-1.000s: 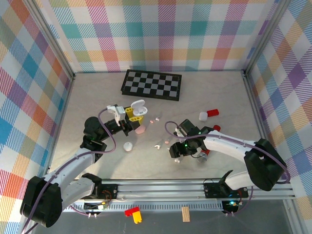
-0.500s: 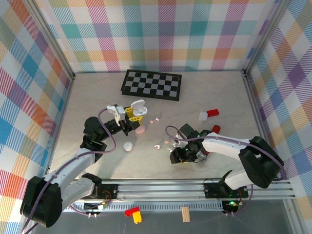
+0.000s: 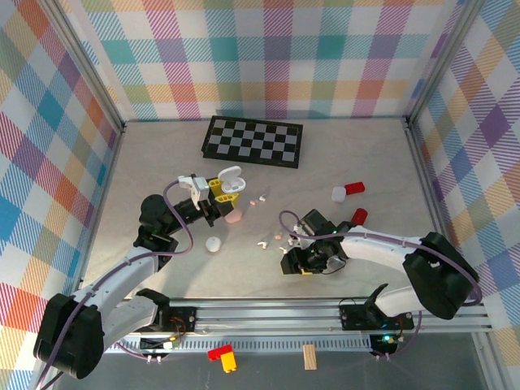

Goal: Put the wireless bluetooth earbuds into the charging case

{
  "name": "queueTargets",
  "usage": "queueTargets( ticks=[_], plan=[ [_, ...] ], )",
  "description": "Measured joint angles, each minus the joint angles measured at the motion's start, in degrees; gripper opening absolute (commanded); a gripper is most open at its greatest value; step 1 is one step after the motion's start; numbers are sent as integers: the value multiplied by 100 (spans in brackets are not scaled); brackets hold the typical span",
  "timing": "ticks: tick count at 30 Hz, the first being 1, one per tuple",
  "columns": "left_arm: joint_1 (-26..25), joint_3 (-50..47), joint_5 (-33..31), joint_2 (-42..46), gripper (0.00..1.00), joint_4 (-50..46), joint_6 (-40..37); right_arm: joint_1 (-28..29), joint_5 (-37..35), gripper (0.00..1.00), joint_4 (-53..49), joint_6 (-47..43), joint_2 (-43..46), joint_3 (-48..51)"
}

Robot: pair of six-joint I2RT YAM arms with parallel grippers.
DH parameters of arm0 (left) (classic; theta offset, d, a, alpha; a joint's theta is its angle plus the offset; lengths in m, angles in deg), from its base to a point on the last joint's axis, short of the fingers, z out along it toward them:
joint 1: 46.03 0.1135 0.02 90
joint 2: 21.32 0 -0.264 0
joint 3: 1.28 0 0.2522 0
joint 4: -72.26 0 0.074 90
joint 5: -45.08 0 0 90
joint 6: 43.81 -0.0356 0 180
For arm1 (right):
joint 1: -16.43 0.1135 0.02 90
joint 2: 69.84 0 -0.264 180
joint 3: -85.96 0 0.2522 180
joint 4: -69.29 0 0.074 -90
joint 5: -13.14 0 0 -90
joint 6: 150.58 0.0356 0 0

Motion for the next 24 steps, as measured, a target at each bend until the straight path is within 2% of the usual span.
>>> queueTargets(
  ticks=[6,11,16,24],
  plan=[
    [0,0,-2,-13,28,0,0,-17,-184,54,-149,11,396,0],
    [0,0,0,-13,28,0,2,-273,-271,50,-125,20,446,0],
    [0,0,4,-13,28,0,4,-472,-269,49,-44,-50,146,-92],
    [0,0,4,15,28,-2,4,-481,-96,50,195,-164,-337,-153]
  ],
)
